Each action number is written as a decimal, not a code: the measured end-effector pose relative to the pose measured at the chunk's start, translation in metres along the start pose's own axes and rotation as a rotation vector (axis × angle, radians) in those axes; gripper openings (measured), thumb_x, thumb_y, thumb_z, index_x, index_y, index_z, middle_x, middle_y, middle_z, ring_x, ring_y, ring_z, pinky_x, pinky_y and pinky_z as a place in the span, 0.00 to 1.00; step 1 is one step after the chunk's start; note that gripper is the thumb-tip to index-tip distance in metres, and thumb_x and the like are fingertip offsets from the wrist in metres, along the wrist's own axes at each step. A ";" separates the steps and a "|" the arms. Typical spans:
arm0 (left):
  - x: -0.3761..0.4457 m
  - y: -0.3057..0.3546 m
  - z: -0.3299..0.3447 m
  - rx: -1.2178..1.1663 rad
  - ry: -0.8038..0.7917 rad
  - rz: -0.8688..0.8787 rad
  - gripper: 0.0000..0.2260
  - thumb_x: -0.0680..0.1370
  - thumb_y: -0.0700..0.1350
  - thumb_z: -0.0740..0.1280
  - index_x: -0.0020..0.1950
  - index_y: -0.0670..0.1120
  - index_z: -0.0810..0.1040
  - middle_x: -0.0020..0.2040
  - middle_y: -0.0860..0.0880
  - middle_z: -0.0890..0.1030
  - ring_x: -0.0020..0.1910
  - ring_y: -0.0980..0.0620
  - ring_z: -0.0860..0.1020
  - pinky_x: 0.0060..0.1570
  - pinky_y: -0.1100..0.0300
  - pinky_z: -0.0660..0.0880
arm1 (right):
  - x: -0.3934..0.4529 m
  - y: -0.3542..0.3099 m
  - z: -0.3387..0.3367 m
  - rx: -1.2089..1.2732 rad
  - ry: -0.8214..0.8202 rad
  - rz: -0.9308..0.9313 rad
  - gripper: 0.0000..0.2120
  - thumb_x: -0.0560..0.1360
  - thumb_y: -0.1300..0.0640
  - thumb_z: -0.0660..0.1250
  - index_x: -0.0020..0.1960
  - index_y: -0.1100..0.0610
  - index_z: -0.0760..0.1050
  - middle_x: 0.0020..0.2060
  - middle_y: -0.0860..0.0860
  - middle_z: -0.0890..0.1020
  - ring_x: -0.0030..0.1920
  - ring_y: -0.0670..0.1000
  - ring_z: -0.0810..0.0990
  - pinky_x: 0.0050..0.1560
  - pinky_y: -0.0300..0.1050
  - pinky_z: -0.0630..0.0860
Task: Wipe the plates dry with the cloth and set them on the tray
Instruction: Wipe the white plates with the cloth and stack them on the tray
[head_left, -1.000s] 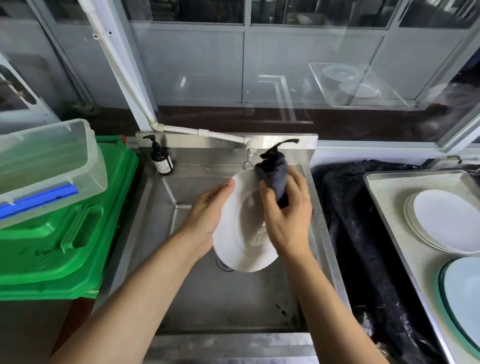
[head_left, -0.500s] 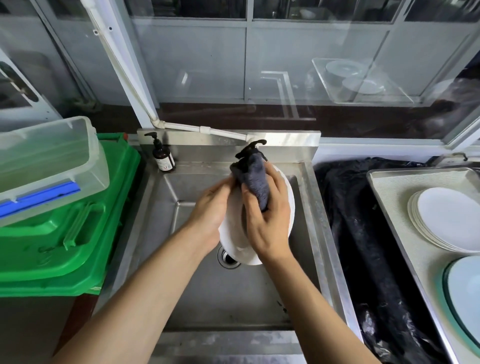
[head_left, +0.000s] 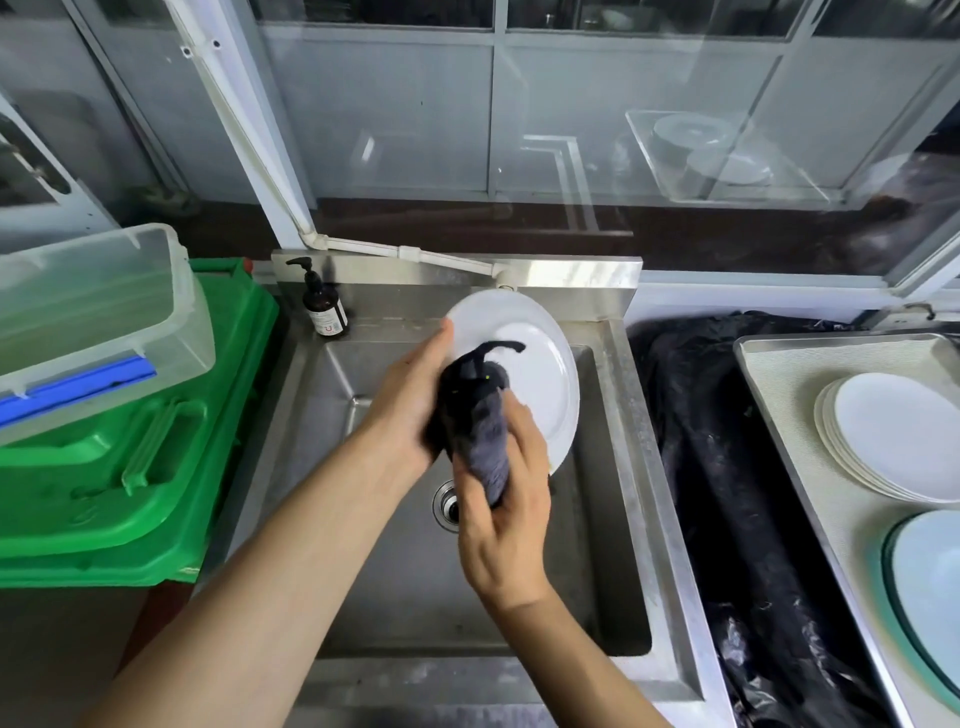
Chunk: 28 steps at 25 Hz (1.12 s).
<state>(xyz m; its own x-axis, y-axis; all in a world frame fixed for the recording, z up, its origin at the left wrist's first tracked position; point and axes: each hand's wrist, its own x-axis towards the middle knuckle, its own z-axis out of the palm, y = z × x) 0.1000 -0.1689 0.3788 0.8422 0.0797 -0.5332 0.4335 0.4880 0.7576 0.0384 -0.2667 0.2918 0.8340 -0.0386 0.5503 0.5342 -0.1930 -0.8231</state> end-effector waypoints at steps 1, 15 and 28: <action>0.000 0.001 -0.002 0.011 0.028 0.003 0.25 0.81 0.59 0.63 0.65 0.39 0.78 0.51 0.38 0.82 0.40 0.43 0.82 0.38 0.57 0.80 | -0.007 0.004 -0.002 -0.032 -0.035 -0.058 0.29 0.78 0.55 0.64 0.77 0.37 0.65 0.74 0.38 0.68 0.75 0.47 0.68 0.76 0.50 0.64; -0.005 0.007 -0.024 0.128 -0.010 0.139 0.18 0.82 0.55 0.63 0.67 0.47 0.79 0.60 0.48 0.84 0.61 0.47 0.82 0.66 0.47 0.74 | 0.065 0.038 -0.043 0.156 0.380 0.597 0.17 0.83 0.44 0.62 0.65 0.51 0.79 0.55 0.41 0.84 0.59 0.39 0.81 0.59 0.36 0.75; 0.005 0.006 -0.029 0.007 0.051 0.115 0.12 0.77 0.55 0.71 0.42 0.49 0.89 0.44 0.42 0.87 0.40 0.47 0.86 0.38 0.57 0.82 | 0.010 0.020 -0.025 -0.249 -0.274 -0.209 0.21 0.84 0.49 0.62 0.72 0.59 0.72 0.76 0.56 0.69 0.77 0.56 0.68 0.77 0.54 0.64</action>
<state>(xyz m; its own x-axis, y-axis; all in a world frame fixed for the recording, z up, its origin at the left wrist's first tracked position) 0.0971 -0.1404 0.3699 0.8691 0.1787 -0.4612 0.3375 0.4673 0.8171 0.0542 -0.2953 0.2843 0.7350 0.2818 0.6168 0.6742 -0.4011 -0.6201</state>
